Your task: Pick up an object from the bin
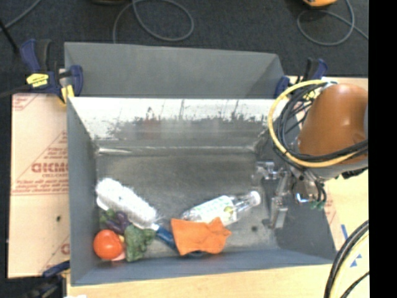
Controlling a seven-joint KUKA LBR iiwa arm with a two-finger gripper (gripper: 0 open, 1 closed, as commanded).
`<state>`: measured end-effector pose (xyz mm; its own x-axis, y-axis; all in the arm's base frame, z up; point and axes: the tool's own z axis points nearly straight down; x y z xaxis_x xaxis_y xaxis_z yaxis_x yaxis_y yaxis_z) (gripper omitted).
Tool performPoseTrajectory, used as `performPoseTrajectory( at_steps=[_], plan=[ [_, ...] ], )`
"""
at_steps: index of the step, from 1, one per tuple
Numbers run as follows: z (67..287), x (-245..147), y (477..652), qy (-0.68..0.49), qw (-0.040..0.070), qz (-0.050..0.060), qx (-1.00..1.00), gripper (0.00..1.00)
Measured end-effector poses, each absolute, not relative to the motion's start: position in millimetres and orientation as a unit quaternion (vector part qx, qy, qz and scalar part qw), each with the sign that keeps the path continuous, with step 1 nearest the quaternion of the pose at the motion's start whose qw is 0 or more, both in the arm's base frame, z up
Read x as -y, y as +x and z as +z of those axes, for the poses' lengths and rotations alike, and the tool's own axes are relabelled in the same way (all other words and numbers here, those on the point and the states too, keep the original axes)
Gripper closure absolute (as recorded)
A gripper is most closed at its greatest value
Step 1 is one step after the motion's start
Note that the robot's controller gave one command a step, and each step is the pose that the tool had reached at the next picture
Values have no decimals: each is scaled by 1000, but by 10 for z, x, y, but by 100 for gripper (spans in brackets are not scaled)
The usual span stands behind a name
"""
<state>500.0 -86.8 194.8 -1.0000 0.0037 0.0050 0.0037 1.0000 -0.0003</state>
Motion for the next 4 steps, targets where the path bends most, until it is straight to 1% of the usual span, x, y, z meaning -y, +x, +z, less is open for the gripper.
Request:
performPoseTrajectory(
  at_steps=[1,2,3,4],
  plan=[
    [1990,865,5017,-1,-2,1,1000,0],
    [1652,728,4991,-33,-4,1,999,0],
    [1274,574,4975,-3,-3,1,1000,0],
    [905,298,5091,146,-6,2,989,100]
  ],
)
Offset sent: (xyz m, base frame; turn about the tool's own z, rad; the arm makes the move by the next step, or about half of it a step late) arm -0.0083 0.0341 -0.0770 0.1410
